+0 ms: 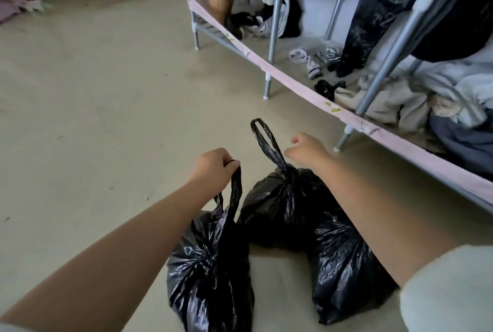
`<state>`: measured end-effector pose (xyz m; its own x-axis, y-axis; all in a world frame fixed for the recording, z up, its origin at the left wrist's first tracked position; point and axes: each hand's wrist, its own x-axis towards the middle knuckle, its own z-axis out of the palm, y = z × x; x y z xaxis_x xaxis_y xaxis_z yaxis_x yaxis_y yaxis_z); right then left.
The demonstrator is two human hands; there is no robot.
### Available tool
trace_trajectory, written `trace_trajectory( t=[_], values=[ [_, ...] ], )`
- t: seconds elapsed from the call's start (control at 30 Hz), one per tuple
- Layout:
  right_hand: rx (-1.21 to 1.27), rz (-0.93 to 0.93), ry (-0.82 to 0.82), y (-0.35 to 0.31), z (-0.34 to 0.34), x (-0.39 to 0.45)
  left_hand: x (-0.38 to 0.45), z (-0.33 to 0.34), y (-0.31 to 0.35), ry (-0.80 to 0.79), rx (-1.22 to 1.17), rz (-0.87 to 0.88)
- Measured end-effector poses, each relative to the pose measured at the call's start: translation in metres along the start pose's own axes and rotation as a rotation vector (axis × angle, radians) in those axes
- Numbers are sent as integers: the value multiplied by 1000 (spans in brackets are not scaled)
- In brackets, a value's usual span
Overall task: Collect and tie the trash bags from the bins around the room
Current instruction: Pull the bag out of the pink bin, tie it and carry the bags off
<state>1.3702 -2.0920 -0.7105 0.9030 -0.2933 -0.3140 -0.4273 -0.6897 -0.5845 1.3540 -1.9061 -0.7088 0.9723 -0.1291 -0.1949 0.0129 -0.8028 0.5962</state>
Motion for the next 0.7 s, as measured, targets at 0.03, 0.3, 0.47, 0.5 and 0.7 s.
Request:
trace_trajectory(
  t=[0.03, 0.3, 0.47, 0.5, 0.7],
  values=[
    [-51, 2, -25, -5, 9, 12, 7, 3, -7, -5, 0, 5],
    [-119, 190, -15, -14, 65, 69, 32, 24, -52, -62, -54, 16],
    [-113, 98, 15, -14, 51, 51, 33, 23, -42, -128, -11, 21],
    [-147, 92, 4, -14, 44, 40, 30, 20, -34, -154, 37, 26],
    [-592, 13, -210, -42, -8, -47, -23, -30, 25, -357, 401, 23]
  ],
)
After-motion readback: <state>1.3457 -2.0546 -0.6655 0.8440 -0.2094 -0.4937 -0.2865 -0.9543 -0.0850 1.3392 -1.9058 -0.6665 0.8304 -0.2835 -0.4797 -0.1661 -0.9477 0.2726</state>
